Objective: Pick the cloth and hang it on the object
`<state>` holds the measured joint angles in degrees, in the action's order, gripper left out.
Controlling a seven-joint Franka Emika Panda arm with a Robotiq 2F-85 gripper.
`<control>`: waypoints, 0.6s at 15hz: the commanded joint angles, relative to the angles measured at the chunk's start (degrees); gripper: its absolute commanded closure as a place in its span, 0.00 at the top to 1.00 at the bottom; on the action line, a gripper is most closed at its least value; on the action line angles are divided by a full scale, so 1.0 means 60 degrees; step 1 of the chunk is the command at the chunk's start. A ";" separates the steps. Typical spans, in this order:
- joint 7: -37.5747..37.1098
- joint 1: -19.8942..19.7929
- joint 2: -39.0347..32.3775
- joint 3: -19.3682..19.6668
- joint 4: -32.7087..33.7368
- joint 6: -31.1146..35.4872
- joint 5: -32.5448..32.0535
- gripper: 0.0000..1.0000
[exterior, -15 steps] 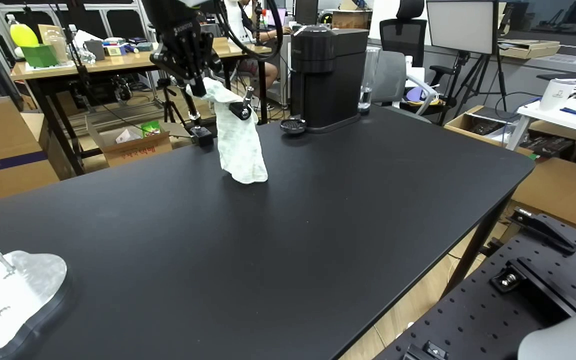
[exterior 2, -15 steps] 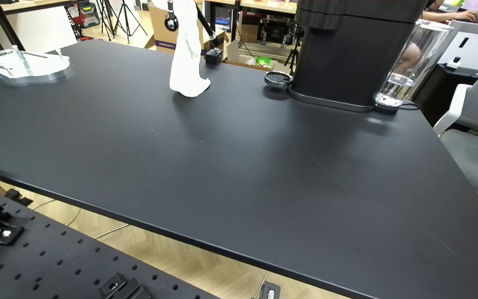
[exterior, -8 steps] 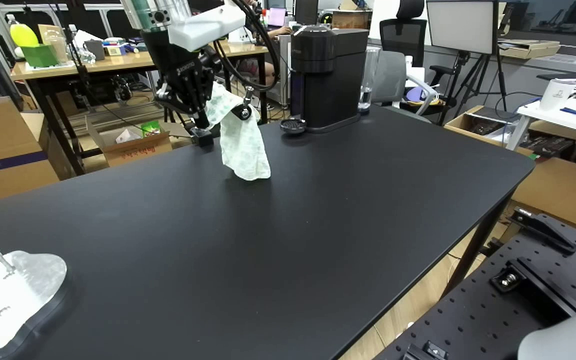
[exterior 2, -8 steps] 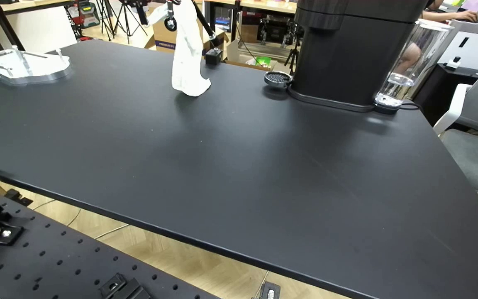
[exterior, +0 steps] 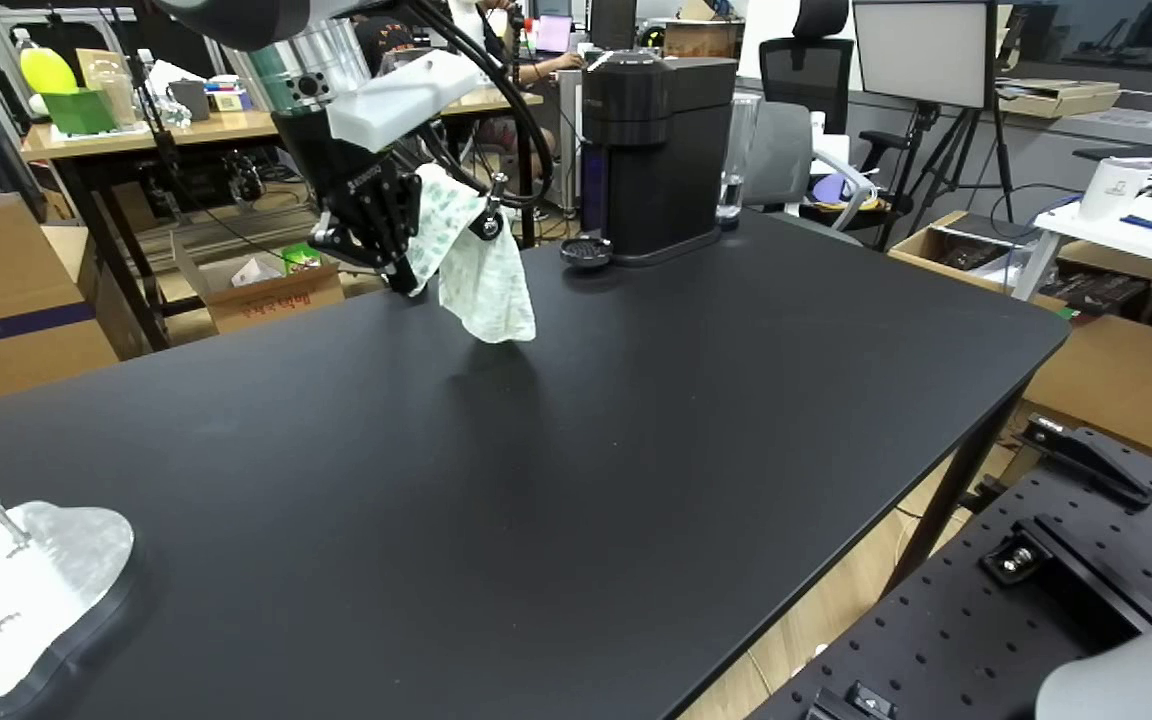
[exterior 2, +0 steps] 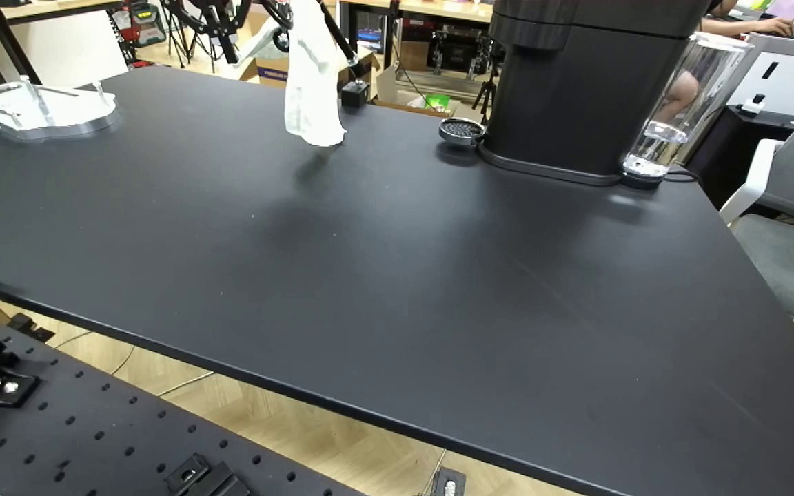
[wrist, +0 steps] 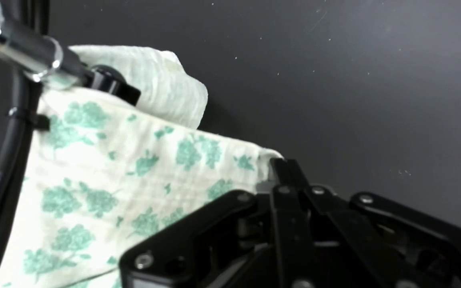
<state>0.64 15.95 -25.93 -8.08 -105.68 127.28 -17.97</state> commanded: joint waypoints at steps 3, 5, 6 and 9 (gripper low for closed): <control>-0.0417 0.0248 -0.0291 0.0250 0.0400 -0.0254 -0.0421 0.28; -0.0445 0.0278 -0.0323 0.0290 0.0459 -0.0254 -0.0575 0.40; -0.0460 0.0300 -0.0328 0.0314 0.0490 -0.0241 -0.0655 0.48; -0.0608 0.0451 -0.0215 0.0368 0.0533 -0.0234 -0.1003 0.68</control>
<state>0.00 16.84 -27.17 -6.89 -104.40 127.23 -21.52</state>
